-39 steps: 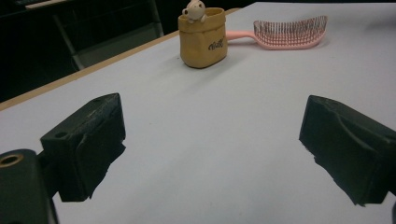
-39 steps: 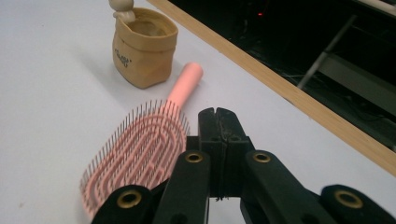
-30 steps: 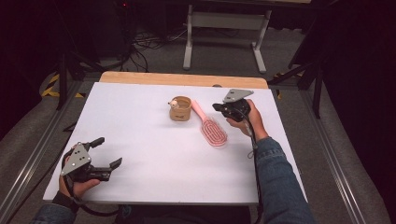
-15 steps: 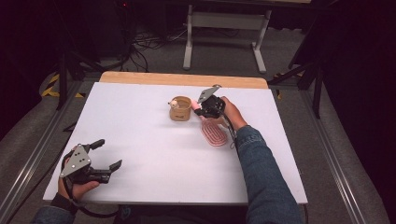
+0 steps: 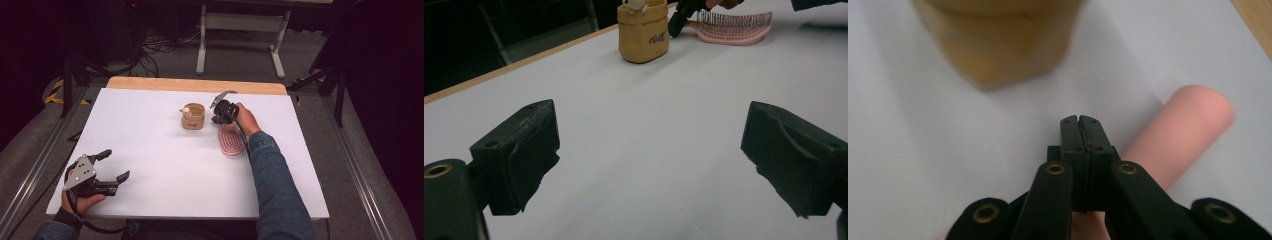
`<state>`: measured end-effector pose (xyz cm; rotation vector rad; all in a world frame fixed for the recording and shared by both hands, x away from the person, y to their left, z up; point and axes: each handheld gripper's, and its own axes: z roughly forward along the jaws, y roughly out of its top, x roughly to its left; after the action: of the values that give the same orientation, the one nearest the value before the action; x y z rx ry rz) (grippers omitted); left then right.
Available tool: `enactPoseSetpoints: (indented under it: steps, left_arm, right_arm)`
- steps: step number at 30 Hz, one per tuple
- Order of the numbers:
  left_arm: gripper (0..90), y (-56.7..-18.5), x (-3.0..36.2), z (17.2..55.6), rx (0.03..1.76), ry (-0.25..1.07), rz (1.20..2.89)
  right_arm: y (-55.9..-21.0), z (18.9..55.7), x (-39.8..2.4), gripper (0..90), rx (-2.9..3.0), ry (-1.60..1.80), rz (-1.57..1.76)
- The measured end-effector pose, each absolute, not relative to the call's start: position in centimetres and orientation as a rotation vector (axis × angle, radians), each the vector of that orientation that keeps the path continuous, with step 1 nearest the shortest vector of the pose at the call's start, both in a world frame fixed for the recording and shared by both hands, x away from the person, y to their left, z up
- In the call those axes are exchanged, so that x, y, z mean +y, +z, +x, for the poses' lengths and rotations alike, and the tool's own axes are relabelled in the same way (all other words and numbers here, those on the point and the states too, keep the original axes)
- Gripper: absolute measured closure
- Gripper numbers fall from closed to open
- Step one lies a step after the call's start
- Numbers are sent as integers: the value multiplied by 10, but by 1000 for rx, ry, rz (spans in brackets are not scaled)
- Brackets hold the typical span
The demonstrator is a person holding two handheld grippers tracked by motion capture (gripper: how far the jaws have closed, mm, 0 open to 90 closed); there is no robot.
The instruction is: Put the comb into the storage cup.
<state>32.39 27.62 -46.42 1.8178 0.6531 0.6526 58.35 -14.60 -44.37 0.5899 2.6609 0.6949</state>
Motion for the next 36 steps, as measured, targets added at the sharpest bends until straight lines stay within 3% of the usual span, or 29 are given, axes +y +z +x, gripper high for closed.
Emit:
enactPoseSetpoints:
  steps: [7,19,27,31,36]
  left_arm:
    - [85,-465,273,324,642,646,1832]
    - [81,-463,263,320,618,679,1878]
    - [76,-460,263,319,620,708,1883]
    - [76,-460,261,317,615,717,1891]
    - [76,-461,260,318,621,711,1900]
  right_arm:
    - [-442,582,-200,900,2596,731,951]
    - [-441,543,-249,900,2492,687,1161]
    - [-442,516,-266,899,2442,706,1245]
    - [-442,503,-273,854,2415,741,1220]
    - [-434,502,-294,888,2261,698,1184]
